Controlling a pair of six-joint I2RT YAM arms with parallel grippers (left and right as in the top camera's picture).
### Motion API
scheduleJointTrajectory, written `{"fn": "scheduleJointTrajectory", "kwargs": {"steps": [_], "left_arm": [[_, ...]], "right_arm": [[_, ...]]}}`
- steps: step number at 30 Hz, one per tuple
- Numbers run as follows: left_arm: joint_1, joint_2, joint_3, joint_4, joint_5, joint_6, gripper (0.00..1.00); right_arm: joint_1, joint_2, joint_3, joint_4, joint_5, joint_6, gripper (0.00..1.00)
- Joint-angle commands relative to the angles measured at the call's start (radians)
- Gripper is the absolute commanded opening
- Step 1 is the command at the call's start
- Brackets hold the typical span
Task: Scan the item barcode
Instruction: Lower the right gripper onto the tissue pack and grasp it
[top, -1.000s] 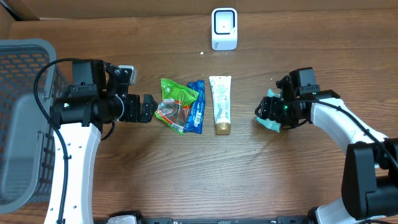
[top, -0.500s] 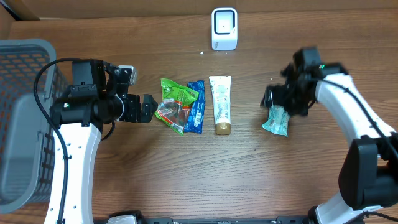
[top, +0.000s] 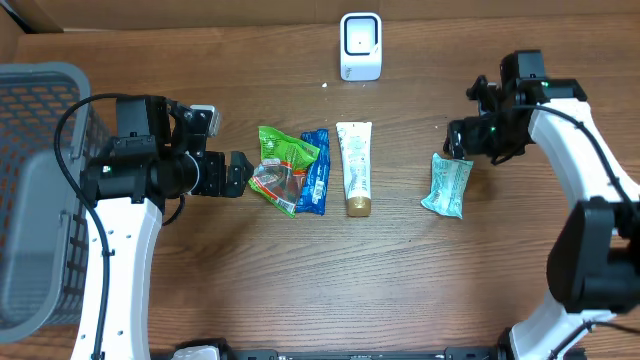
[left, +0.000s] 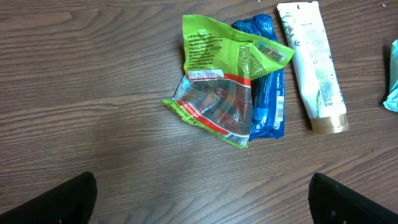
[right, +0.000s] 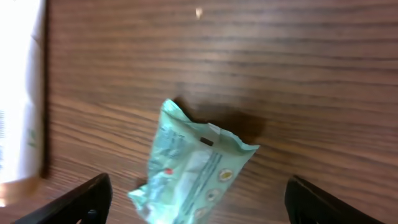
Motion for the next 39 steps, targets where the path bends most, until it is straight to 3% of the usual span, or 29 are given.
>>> {"fn": "scheduleJointTrajectory", "kwargs": {"steps": [1, 9, 17, 22, 25, 29, 32, 34, 39], "left_arm": [[-0.003, 0.001, -0.001, 0.003, 0.012, -0.014, 1.0], [-0.003, 0.001, -0.001, 0.003, 0.011, -0.014, 0.99], [-0.003, 0.001, -0.001, 0.003, 0.012, -0.014, 1.0], [-0.003, 0.001, -0.001, 0.003, 0.011, -0.014, 1.0], [-0.003, 0.001, -0.001, 0.003, 0.011, -0.014, 1.0], [-0.003, 0.001, -0.001, 0.003, 0.012, -0.014, 0.99], [-0.003, 0.001, -0.001, 0.003, 0.011, -0.014, 1.0], [-0.003, 0.001, -0.001, 0.003, 0.011, -0.014, 1.0], [-0.003, 0.001, -0.001, 0.003, 0.011, -0.014, 1.0]], "right_arm": [[-0.018, 0.06, -0.003, -0.01, -0.044, -0.151, 0.86], [-0.034, 0.171, -0.003, -0.012, -0.047, -0.254, 0.77], [-0.032, 0.185, -0.047, 0.083, -0.123, -0.179, 0.72], [-0.032, 0.185, -0.093, 0.143, -0.045, 0.057, 0.68], [-0.032, 0.185, -0.1, 0.127, 0.035, 0.224, 0.58], [-0.035, 0.185, -0.1, 0.087, 0.111, 0.519, 0.58], [-0.036, 0.185, -0.096, 0.067, 0.093, 0.642, 0.58], [-0.037, 0.184, -0.083, 0.055, 0.042, 0.621, 0.6], [-0.038, 0.184, 0.015, -0.053, -0.069, 0.389, 0.73]]}}
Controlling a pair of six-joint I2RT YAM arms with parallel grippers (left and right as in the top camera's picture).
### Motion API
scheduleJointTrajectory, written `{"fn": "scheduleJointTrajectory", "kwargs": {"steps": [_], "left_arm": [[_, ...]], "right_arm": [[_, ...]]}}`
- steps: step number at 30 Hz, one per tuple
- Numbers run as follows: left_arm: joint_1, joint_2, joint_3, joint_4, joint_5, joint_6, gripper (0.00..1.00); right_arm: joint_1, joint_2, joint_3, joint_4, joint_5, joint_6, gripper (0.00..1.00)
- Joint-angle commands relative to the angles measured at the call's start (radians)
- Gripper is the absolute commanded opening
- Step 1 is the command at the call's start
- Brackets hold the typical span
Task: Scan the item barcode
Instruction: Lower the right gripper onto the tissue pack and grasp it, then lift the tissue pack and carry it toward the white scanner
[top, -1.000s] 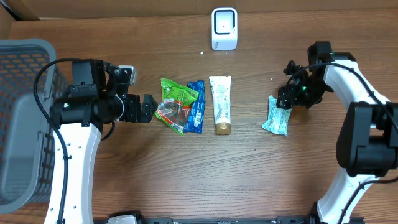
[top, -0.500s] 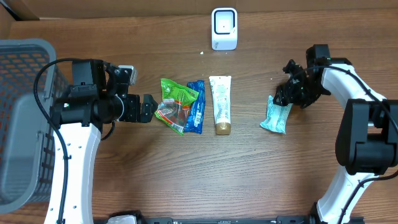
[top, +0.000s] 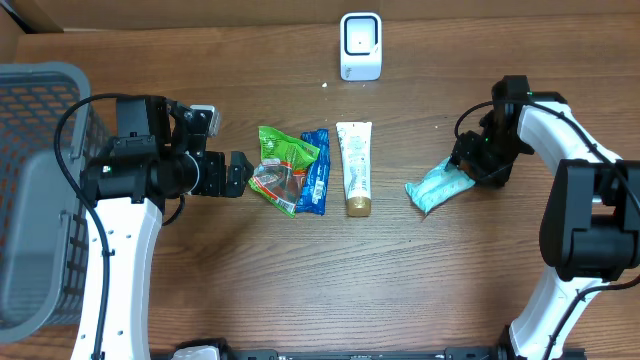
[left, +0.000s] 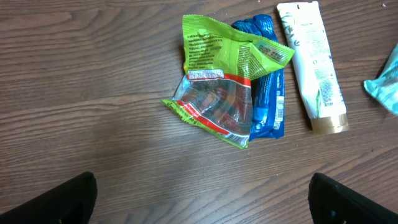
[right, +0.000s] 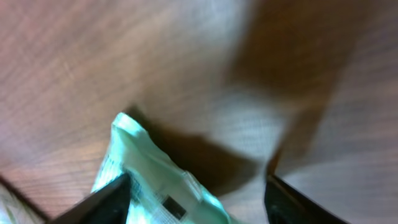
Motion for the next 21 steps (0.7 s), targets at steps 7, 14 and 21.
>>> {"fn": "scheduleJointTrajectory", "kwargs": {"steps": [7, 14, 21], "left_arm": [[-0.004, 0.001, -0.001, 0.003, 0.011, -0.014, 1.0], [-0.004, 0.001, -0.001, 0.003, 0.011, -0.014, 0.99], [-0.004, 0.001, -0.001, 0.003, 0.011, -0.014, 1.0]], "right_arm": [[-0.005, 0.016, 0.114, -0.096, -0.029, -0.407, 0.89], [-0.004, 0.016, 0.051, -0.082, -0.084, -0.701, 0.84], [-0.004, 0.016, -0.013, -0.045, -0.157, -0.757, 0.83]]}}
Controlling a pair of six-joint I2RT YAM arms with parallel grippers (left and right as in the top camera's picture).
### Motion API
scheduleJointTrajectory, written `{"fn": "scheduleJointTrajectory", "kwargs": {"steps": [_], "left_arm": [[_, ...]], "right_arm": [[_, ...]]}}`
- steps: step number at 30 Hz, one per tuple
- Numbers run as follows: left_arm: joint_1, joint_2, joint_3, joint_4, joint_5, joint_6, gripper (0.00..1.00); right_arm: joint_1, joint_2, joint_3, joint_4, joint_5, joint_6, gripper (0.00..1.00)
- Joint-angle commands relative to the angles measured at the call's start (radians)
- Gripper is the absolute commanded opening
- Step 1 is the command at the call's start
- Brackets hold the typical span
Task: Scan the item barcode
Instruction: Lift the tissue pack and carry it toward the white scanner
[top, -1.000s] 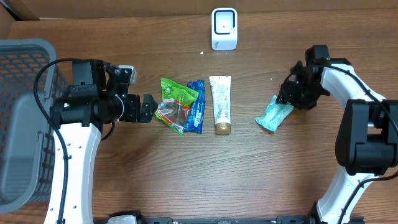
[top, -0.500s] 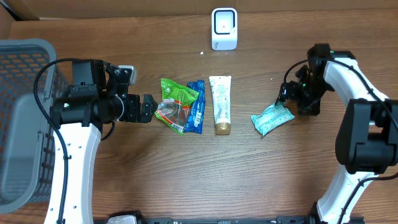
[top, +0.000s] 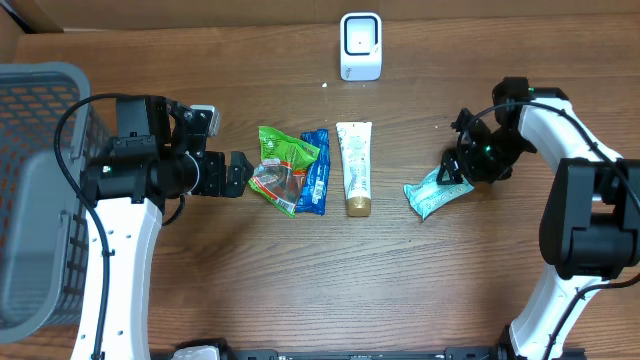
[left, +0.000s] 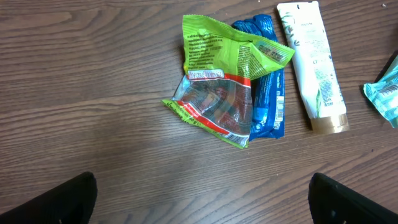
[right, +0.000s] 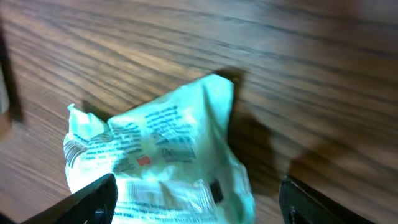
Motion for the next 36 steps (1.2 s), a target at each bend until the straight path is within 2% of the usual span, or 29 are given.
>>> {"fn": "scheduleJointTrajectory", "kwargs": {"steps": [1, 4, 9, 11, 14, 21, 23, 26, 36], "left_arm": [[-0.004, 0.001, -0.001, 0.003, 0.012, -0.014, 1.0], [-0.004, 0.001, -0.001, 0.003, 0.011, -0.014, 1.0], [-0.004, 0.001, -0.001, 0.003, 0.011, -0.014, 1.0], [-0.004, 0.001, -0.001, 0.003, 0.011, -0.014, 1.0], [-0.004, 0.001, -0.001, 0.003, 0.011, -0.014, 1.0], [-0.004, 0.001, -0.001, 0.003, 0.011, -0.014, 1.0], [-0.004, 0.001, -0.001, 0.003, 0.011, -0.014, 0.99], [-0.004, 0.001, -0.001, 0.003, 0.012, -0.014, 1.0], [-0.004, 0.001, -0.001, 0.003, 0.011, -0.014, 0.99]], "right_arm": [[-0.002, 0.006, -0.037, 0.026, -0.06, -0.061, 0.82], [-0.002, 0.006, -0.076, 0.059, -0.089, -0.061, 0.79], [-0.002, 0.006, -0.15, 0.121, -0.103, -0.039, 0.66], [-0.002, 0.006, -0.168, 0.14, -0.103, -0.008, 0.59], [-0.002, 0.006, -0.174, 0.139, -0.113, 0.013, 0.43], [-0.002, 0.006, -0.171, 0.129, -0.209, 0.072, 0.32], [-0.004, 0.006, -0.159, 0.127, -0.212, 0.122, 0.24], [-0.012, 0.006, -0.118, 0.102, -0.217, 0.175, 0.06], [-0.082, 0.003, 0.13, -0.051, -0.352, 0.166, 0.04]]}}
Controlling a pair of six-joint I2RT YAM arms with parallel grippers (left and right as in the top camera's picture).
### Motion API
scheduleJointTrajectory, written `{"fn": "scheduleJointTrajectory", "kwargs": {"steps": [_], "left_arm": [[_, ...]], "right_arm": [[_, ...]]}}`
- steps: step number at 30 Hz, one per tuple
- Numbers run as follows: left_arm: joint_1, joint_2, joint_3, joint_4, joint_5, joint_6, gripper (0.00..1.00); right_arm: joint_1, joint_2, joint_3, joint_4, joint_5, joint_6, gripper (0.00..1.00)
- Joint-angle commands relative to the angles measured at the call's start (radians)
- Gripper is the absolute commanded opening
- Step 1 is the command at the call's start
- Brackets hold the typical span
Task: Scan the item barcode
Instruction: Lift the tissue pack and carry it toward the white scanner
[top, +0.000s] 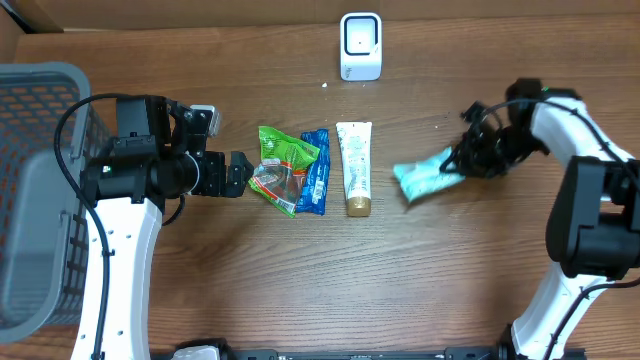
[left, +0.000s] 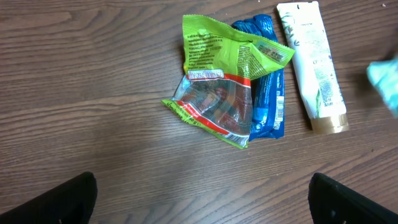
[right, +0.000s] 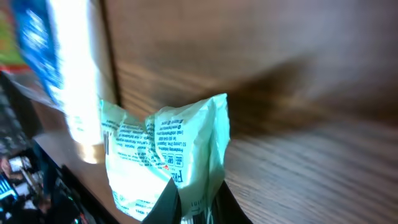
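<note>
My right gripper (top: 468, 160) (right: 194, 206) is shut on the edge of a mint-green packet (top: 424, 180) (right: 160, 154), which hangs slanted just above the table, right of the tube. The packet's printed back faces the right wrist camera. The white barcode scanner (top: 360, 45) stands at the back centre of the table. My left gripper (top: 235, 175) (left: 202, 205) is open and holds nothing, left of the other items. The mint packet (left: 385, 81) shows blurred at the right edge of the left wrist view.
A green snack bag (top: 283, 165) (left: 224, 81), a blue packet (top: 316, 172) (left: 267, 93) and a white tube (top: 353, 168) (left: 314, 62) lie side by side mid-table. A grey mesh basket (top: 40, 120) stands at the far left.
My right gripper was open at the mint packet lying on the table. Now it is shut on the packet's edge, and the packet is raised and a little further left. The left arm is unmoved.
At first the mint packet lay lengthwise at the right with my right gripper open above it. Then it lay slanted, turned toward the left, with the open gripper at its right end. Now that gripper holds it off the table. The left arm stayed still throughout.
</note>
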Motion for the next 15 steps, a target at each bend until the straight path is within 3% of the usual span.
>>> {"fn": "scheduleJointTrajectory", "kwargs": {"steps": [1, 15], "left_arm": [[-0.004, 0.001, -0.001, 0.003, 0.011, -0.014, 0.99], [-0.004, 0.001, -0.001, 0.003, 0.011, -0.014, 1.0]], "right_arm": [[-0.024, -0.003, 0.095, -0.01, -0.073, 0.004, 0.04], [0.006, -0.066, 0.273, 0.116, -0.095, 0.032, 0.04]]}}
